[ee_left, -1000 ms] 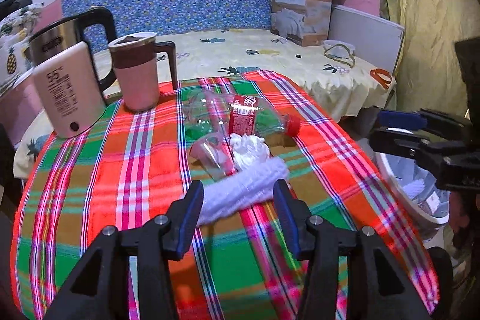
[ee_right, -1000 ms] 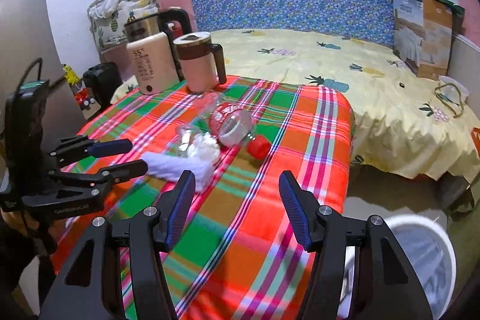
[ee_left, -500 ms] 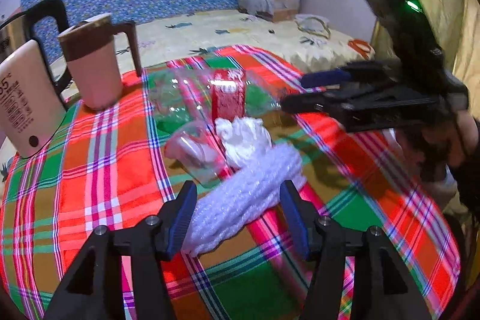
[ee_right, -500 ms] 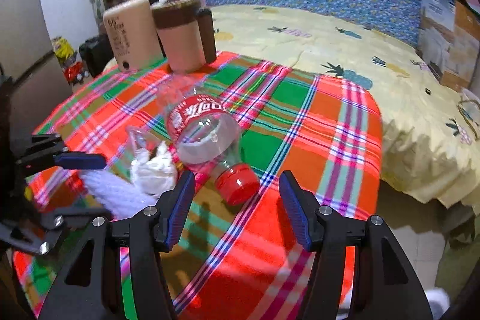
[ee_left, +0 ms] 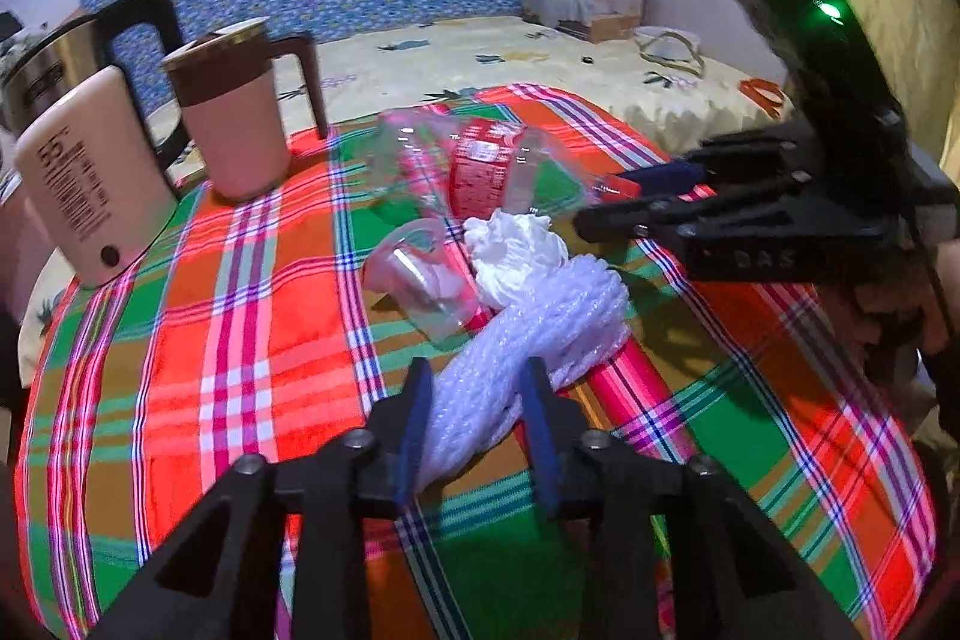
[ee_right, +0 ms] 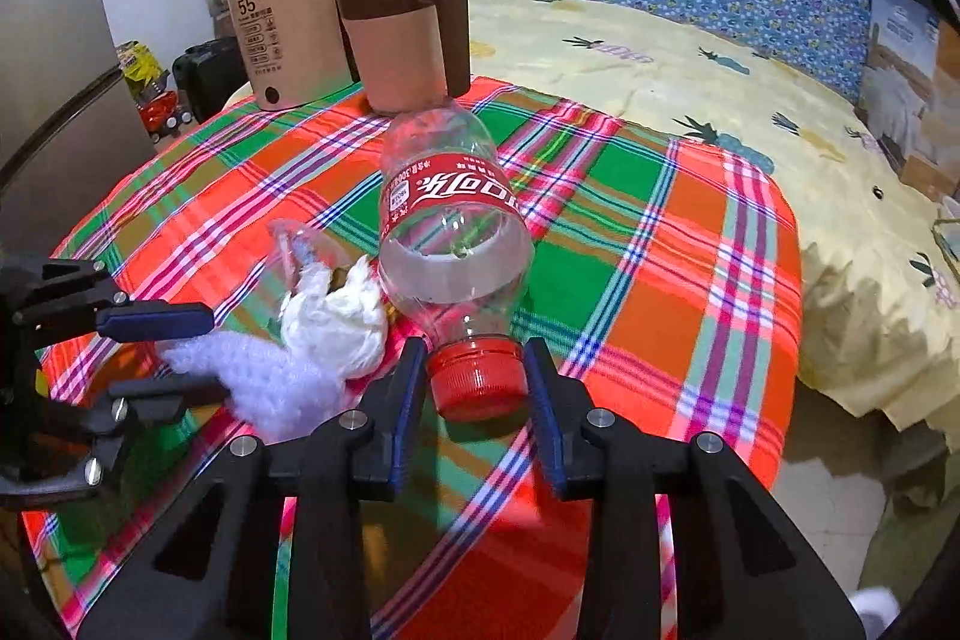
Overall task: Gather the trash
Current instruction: 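Grasp white foam sleeve with left tool while right tool grasps Coca-Cola bottle, then lift foam sleeve and Coca-Cola bottle and carry them toward the bin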
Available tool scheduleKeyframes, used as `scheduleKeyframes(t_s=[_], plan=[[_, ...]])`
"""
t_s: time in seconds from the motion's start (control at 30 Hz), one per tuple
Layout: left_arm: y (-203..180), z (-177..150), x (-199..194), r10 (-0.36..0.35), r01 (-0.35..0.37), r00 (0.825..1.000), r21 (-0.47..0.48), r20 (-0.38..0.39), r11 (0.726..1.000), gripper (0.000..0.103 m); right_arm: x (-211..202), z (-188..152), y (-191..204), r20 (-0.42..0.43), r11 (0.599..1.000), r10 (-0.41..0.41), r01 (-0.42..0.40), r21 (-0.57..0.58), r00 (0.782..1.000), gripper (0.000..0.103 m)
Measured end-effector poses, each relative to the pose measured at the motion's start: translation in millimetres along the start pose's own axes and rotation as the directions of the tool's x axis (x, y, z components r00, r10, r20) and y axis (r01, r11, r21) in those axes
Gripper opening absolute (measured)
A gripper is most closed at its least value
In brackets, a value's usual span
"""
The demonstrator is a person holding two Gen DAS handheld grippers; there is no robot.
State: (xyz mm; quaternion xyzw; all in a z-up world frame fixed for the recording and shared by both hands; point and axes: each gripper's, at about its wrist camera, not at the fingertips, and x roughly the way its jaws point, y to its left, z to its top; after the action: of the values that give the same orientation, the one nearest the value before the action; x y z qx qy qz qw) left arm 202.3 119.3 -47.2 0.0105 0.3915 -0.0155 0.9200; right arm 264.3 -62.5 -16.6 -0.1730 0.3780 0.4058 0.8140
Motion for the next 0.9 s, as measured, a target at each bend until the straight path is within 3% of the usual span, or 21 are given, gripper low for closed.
scheduleKeyframes(t_s=[0.23,0.33,0.53,0.73,0.8,0.87,0.9], plan=[[-2.4,-8.6,-13.8,0.023,-0.023,1.000,-0.094,0.006,0.995,0.015,-30.6,-20.5,2.3,0.025,0.994,-0.035,0.032,0.100,0.999,0.035],[-5.6,-14.5,-20.2,0.027,-0.027,1.000,-0.139,-0.002,0.990,0.004,-45.2,-36.1,4.6,0.029,0.986,-0.051,0.046,0.158,0.998,0.035],[-18.9,-34.3,-33.3,0.001,-0.004,1.000,-0.185,-0.016,0.983,0.003,-63.9,-73.4,15.2,-0.002,0.970,-0.048,0.047,0.237,0.999,0.035],[-26.0,-43.2,-51.7,-0.055,0.055,0.998,-0.192,0.005,0.980,0.004,-71.2,-85.9,21.3,-0.020,0.965,-0.017,0.022,0.263,1.000,0.035],[-24.0,-42.0,-56.4,-0.063,0.065,0.998,-0.187,0.020,0.980,0.009,-75.5,-85.1,22.5,-0.008,0.966,-0.039,0.040,0.254,0.999,0.037],[-20.1,-38.0,-60.0,-0.052,0.058,0.998,-0.176,0.036,0.983,0.027,-81.2,-83.6,22.9,0.015,0.968,-0.052,0.047,0.246,0.999,0.048],[-16.9,-35.0,-61.1,-0.047,0.054,0.998,-0.169,0.045,0.984,0.042,-83.5,-82.2,22.6,0.027,0.969,-0.054,0.046,0.241,0.998,0.063]])
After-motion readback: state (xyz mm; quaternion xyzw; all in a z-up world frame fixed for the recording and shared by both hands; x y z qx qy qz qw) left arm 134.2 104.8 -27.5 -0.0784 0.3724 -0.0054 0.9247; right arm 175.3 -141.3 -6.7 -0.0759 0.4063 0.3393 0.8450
